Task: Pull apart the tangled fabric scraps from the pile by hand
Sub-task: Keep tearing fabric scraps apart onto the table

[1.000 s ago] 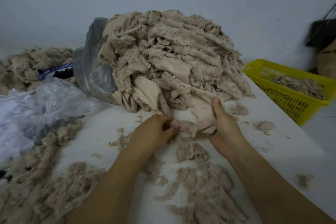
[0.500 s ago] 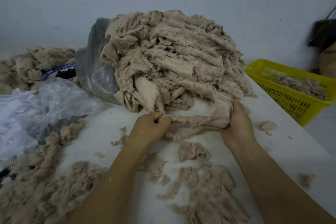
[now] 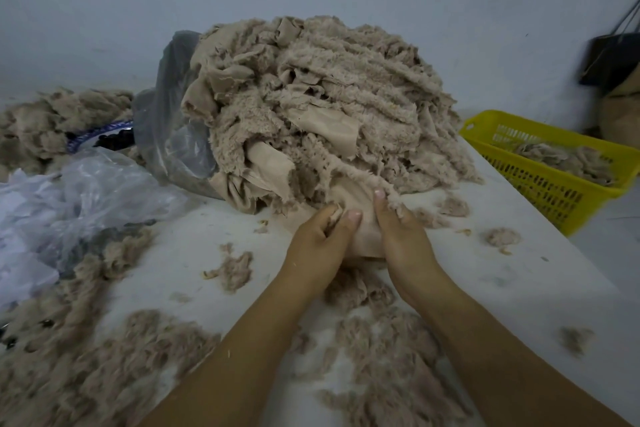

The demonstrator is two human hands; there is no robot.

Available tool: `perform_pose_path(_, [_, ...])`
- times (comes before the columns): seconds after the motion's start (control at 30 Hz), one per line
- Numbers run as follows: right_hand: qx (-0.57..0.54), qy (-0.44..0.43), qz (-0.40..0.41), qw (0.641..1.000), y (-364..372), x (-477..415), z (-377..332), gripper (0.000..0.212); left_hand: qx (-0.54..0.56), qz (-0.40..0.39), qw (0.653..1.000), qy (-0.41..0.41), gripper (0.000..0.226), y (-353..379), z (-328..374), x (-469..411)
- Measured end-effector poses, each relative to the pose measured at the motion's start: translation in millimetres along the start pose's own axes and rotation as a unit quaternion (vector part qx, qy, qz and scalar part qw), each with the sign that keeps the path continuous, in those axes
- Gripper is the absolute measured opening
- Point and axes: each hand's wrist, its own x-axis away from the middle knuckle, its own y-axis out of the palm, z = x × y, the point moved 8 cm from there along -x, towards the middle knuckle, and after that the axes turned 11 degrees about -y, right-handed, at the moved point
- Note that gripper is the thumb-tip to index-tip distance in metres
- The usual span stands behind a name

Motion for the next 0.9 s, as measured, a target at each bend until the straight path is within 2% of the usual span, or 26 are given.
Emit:
perform_pose_path(0.07, [-0.021,0.009,0.013,1.0,3,-1,2,0.029,0.09,0.002,0.995,-0.047,0.041,-6,-5,-2])
perform_pose_path(0.17, [-0.048,0.001,0.037,0.998,3,-2,2,0.032,0.206,0.047,0.972,-0.104,0.045,-20,-17,-6])
perform_pose_path(0.27, [-0.079,0.009,0.059,0.995,1,-5,2,0.036,0.267,0.067,0.953,-0.13,0.017,-21,-24,-9])
perform_pose_path(0.37, [-0.093,0.035,0.062,0.993,4,-4,6,0.049,0.349,0.05,0.92,-0.169,0.016,-14,-26,-9])
perform_pose_path(0.43, [-0.119,0.057,0.081,0.988,-2,-4,10,0.058,0.389,0.019,0.903,-0.179,0.026,-9,-23,-8])
perform_pose_path(0.57, [-0.148,0.088,0.092,0.981,-10,-5,19,0.062,0.387,-0.055,0.903,-0.18,0.035,2,-19,-4])
perform_pose_path(0.67, [-0.179,0.124,0.094,0.971,-5,-2,26,0.058,0.373,-0.068,0.909,-0.173,0.039,6,-17,-2])
perform_pose_path(0.77, [-0.205,0.145,0.075,0.965,4,0,26,0.041,0.401,-0.079,0.897,-0.168,0.038,9,-17,0])
perform_pose_path(0.9, [-0.196,0.152,0.049,0.968,15,3,29,0.043,0.43,-0.099,0.878,-0.187,0.043,12,-20,2])
